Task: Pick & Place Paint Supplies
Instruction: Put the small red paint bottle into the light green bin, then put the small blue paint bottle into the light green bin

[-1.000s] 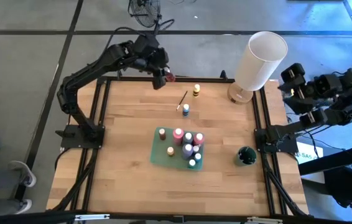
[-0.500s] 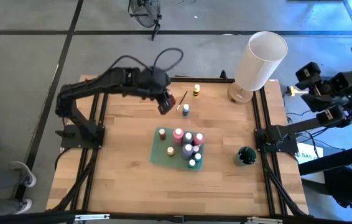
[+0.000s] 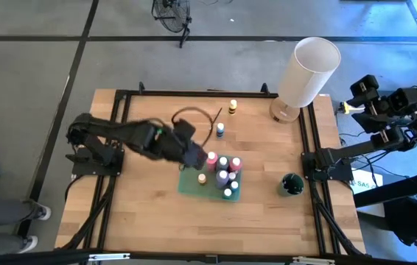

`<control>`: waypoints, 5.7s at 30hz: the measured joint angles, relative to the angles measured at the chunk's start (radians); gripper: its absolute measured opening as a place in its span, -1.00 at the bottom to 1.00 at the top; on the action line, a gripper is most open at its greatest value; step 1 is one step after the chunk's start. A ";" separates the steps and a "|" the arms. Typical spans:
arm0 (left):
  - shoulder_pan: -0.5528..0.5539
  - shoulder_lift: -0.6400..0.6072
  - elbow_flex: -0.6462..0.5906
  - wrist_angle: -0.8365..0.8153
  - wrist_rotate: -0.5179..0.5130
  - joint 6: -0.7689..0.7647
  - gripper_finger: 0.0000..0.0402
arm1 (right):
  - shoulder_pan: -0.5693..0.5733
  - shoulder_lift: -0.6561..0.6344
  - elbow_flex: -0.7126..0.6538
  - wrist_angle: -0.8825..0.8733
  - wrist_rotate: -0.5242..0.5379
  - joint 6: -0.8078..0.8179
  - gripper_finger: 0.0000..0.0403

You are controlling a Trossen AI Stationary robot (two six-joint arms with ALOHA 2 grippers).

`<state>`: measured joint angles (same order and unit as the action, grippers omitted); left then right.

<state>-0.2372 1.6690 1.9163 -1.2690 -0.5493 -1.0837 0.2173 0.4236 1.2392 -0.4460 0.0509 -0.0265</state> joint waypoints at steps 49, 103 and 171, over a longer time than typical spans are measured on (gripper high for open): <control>-0.136 0.338 -0.061 -0.209 -0.028 -0.602 -0.43 | 0.000 -0.001 0.000 -0.198 0.030 0.229 -0.12; -0.228 0.482 -0.063 -0.113 0.029 -0.701 -0.36 | 0.000 -0.001 0.000 -0.247 -0.062 0.229 -0.12; -0.207 0.383 -0.033 -0.300 0.104 -0.596 0.03 | 0.000 -0.001 0.058 -0.321 -0.089 0.254 -0.12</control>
<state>-0.4446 2.0524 1.8832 -1.5692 -0.4456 -1.6797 0.2176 0.4229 1.2972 -0.7673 -0.0380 0.2279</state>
